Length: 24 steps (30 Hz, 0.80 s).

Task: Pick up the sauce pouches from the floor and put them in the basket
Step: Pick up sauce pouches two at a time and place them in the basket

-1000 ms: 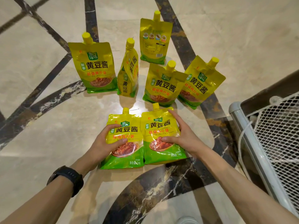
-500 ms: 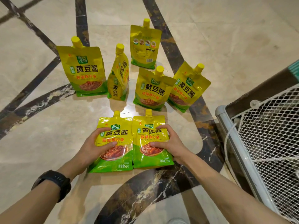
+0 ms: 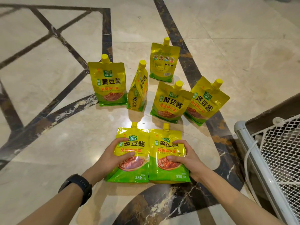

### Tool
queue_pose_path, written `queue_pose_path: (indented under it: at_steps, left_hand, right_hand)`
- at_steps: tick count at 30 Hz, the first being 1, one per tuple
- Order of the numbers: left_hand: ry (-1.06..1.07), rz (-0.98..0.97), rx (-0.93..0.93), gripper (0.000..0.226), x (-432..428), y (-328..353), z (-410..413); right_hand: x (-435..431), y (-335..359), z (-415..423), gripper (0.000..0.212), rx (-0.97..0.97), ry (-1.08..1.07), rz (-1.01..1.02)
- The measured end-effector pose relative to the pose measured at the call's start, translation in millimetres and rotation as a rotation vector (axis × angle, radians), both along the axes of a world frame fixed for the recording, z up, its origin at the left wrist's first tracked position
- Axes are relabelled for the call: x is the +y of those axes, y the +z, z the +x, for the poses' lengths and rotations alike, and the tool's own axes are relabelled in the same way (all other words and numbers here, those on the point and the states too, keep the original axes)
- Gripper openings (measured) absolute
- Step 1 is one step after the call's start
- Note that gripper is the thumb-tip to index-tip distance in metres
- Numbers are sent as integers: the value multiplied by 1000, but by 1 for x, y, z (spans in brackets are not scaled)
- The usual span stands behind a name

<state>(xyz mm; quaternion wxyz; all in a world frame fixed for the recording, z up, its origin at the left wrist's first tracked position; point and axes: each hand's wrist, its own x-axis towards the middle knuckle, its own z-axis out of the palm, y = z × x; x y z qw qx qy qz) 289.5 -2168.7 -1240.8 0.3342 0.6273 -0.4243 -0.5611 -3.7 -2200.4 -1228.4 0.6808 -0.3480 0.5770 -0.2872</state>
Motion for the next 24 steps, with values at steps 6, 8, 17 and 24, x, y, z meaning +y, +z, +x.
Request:
queue_pose_path:
  at_steps: [6,8,17,24]
  left_hand:
    - [-5,-16,-28,60,1,2,-4]
    - [-20,-21,-40,62,1,1,-2]
    - [28,-11,-27,64,10,14,-3]
    - [56,40,-78,68,52,49,-7]
  right_hand:
    - [4,0,3,65,33,12,-39]
    - [4,0,3,65,41,1,-38]
    - [2,16,5,69,43,6,-38]
    - [42,57,7,66,95,16,-29]
